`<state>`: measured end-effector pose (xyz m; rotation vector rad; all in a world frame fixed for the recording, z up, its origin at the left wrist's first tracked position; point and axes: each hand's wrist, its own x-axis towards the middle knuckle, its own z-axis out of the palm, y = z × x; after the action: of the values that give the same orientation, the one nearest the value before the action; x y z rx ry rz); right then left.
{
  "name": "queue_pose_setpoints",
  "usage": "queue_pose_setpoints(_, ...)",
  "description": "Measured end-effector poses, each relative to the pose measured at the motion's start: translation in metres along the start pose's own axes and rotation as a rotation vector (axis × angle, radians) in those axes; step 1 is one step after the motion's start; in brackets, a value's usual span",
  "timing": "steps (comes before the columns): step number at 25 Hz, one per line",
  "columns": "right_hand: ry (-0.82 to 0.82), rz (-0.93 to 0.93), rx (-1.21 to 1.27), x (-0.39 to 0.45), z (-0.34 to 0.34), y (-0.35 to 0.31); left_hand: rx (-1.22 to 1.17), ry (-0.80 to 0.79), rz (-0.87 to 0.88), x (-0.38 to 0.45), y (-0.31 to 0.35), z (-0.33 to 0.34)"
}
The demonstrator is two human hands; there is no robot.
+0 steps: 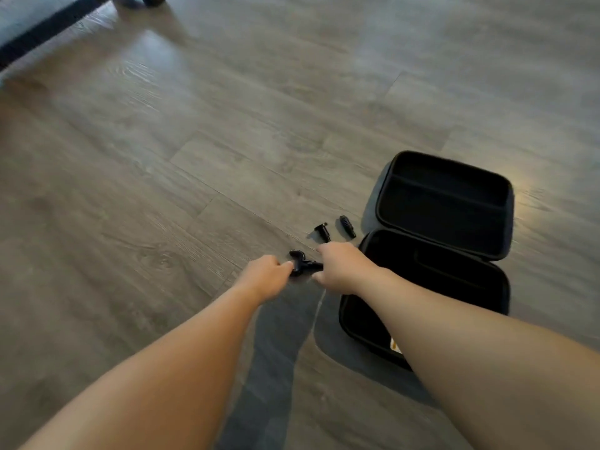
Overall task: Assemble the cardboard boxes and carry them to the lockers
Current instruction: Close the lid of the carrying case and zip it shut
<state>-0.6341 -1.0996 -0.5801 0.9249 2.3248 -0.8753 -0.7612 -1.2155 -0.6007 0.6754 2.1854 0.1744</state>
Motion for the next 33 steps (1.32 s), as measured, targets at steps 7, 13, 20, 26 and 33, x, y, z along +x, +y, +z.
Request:
queue_pose_setpoints(7,0.150,0.095,0.049,0.036,0.035,-0.005,-0.072,0.060,-0.028,0.034,-0.003,0.027)
queue_pose_setpoints(13,0.195,0.145,0.114,0.037,0.042,-0.010,-0.158,0.196,-0.037,0.039,-0.001,0.032)
queue_pose_setpoints(20,0.384,0.147,0.212,0.008,0.014,0.012,-0.142,0.398,0.210,0.031,0.058,0.011)
queue_pose_setpoints(26,0.530,0.389,0.381,-0.033,0.018,0.066,-0.056,0.297,0.512,0.019,0.130,0.043)
queue_pose_setpoints(33,0.409,0.482,0.490,-0.048,0.051,0.106,0.350,0.159,0.698,0.022,0.138,0.094)
